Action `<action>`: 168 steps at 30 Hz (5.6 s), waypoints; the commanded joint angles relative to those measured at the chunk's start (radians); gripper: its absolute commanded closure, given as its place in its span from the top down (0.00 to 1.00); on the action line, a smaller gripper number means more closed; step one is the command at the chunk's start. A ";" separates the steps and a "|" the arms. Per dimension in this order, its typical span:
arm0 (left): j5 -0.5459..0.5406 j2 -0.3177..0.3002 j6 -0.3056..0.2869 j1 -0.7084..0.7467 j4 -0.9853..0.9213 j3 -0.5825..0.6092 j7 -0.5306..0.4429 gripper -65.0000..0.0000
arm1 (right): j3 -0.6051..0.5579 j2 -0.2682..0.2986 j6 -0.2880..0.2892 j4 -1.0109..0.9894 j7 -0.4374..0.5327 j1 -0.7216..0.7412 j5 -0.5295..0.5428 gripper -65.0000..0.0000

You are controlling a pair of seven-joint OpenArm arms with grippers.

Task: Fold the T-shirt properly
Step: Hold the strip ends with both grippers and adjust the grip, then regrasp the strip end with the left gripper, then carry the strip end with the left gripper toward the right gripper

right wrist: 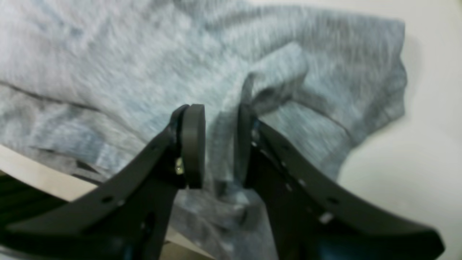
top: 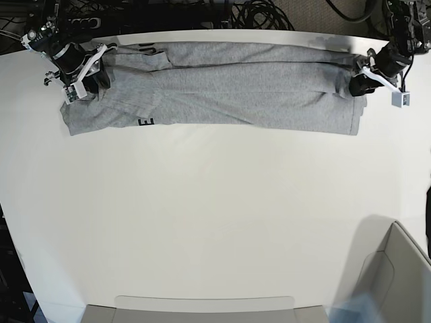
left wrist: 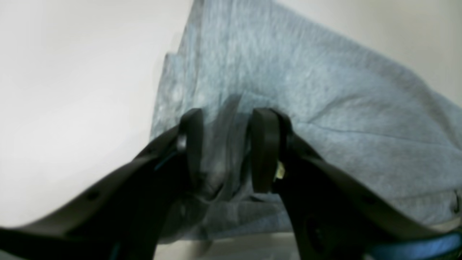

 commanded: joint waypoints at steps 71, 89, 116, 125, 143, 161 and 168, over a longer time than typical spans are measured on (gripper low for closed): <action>0.076 -0.023 -0.201 -0.223 -0.388 0.215 -0.016 0.00 | -0.007 0.051 0.004 0.066 0.021 -0.028 0.015 0.23; 0.370 -0.020 -0.206 -0.373 -0.391 -0.062 -0.028 0.00 | -0.007 0.046 0.004 0.093 0.021 -0.020 0.015 0.23; 0.367 0.049 -0.209 -0.262 0.092 -0.162 0.130 0.00 | -0.011 0.045 0.004 0.095 0.019 -0.020 0.015 0.23; 0.367 0.154 -0.209 -0.193 0.316 -0.156 0.244 0.00 | -0.013 0.045 0.004 0.100 0.019 -0.015 0.015 0.23; 0.374 0.289 -0.198 -0.160 0.425 0.103 0.268 0.00 | -0.014 0.045 0.004 0.100 0.019 -0.012 0.015 0.23; 0.374 0.350 -0.105 -0.167 0.425 0.272 0.253 0.00 | -0.014 0.043 0.004 0.100 0.019 -0.012 0.015 0.23; 0.375 0.350 -0.071 -0.167 0.419 0.309 0.210 0.00 | -0.014 0.043 0.004 0.100 0.019 -0.011 0.015 0.23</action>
